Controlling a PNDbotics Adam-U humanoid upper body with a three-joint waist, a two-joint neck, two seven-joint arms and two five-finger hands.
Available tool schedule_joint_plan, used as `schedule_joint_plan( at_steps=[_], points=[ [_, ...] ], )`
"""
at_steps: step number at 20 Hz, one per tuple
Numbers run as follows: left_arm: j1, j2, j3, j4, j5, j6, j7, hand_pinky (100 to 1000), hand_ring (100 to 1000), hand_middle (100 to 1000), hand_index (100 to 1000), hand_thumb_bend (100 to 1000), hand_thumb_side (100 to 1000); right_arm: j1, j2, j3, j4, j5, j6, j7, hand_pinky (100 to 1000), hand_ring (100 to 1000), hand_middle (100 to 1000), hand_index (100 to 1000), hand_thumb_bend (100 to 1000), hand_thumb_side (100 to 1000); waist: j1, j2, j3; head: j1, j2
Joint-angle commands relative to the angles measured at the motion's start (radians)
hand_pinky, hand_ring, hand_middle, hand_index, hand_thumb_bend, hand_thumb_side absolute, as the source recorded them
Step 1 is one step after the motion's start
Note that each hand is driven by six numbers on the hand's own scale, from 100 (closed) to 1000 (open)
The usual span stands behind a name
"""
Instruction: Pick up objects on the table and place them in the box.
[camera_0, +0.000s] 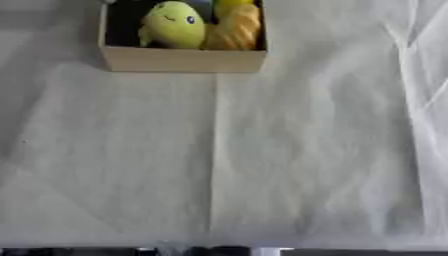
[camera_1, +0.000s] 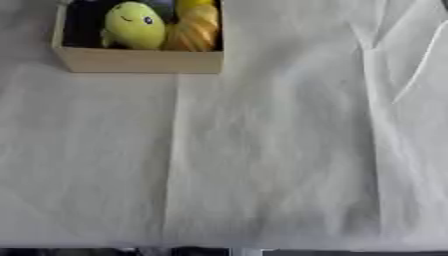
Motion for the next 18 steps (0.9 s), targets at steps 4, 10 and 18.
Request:
schedule_joint_plan(
  at_steps=[4, 10, 18],
  points=[
    [-0.025, -0.012, -0.004, -0.02, -0.005, -0.014, -0.009, 714, 650, 550, 589, 177, 100, -0.018, -0.024, -0.011, 0.006, -0.006, -0.005, 0.002, 746, 728, 692, 810, 100, 553, 0.026, -0.225, -0.003, 0.01, 0.005],
    [-0.018, -0.019, -0.01, 0.006, -0.047, -0.041, -0.121, 871, 910, 879, 939, 626, 352, -0.02, -0.022, -0.007, -0.002, -0.011, -0.011, 0.002, 746, 727, 691, 808, 100, 552, 0.033, -0.229, -0.006, 0.011, 0.005],
    [-0.005, -0.015, 0.031, -0.004, -0.065, -0.018, -0.029, 834, 877, 833, 899, 524, 283, -0.011, -0.024, -0.009, -0.003, -0.014, -0.008, -0.002, 746, 727, 690, 809, 100, 552, 0.035, -0.23, 0.0, 0.007, 0.005]
  ],
)
